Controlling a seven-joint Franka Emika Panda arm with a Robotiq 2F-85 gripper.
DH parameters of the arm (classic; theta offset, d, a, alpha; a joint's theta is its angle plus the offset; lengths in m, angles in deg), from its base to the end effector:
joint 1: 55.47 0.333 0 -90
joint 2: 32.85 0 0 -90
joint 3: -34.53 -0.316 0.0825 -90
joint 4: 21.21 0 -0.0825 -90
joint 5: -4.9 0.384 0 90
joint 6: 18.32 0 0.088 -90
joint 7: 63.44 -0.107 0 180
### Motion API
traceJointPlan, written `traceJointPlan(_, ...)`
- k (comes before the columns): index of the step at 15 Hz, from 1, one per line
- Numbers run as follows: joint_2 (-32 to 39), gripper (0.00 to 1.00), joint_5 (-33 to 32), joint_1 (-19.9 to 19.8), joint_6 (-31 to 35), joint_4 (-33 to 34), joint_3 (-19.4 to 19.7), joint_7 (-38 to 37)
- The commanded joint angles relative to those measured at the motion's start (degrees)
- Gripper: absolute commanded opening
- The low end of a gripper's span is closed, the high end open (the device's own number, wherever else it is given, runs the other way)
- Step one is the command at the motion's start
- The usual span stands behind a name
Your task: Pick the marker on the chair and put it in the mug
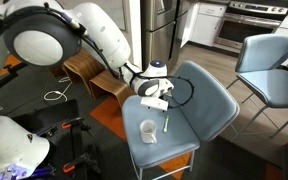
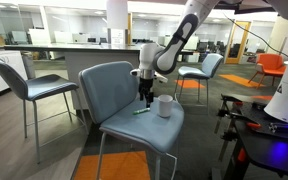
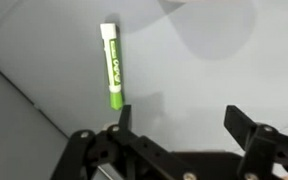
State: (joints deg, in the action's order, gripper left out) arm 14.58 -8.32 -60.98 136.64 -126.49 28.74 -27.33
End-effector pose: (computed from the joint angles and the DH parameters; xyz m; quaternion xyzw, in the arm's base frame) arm 0.6304 0.0092 0.0816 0.9192 0.3929 0.0188 0.0211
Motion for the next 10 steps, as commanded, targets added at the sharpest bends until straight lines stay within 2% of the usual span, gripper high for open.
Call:
traceJointPlan(1,6.3,1.00,-0.8,-3.1,-3.8,8.6,-2.4,4.0)
traceJointPlan(7,15.6,1.00,0.1,-5.9,-8.6,20.4,-3.4,9.2)
traceJointPlan(9,17.9,0.91,0.3,-6.0,-10.0,23.8,-3.6,10.4)
traceJointPlan(10,19.1,0.92,0.4,-6.1,-10.7,25.4,-3.7,10.9)
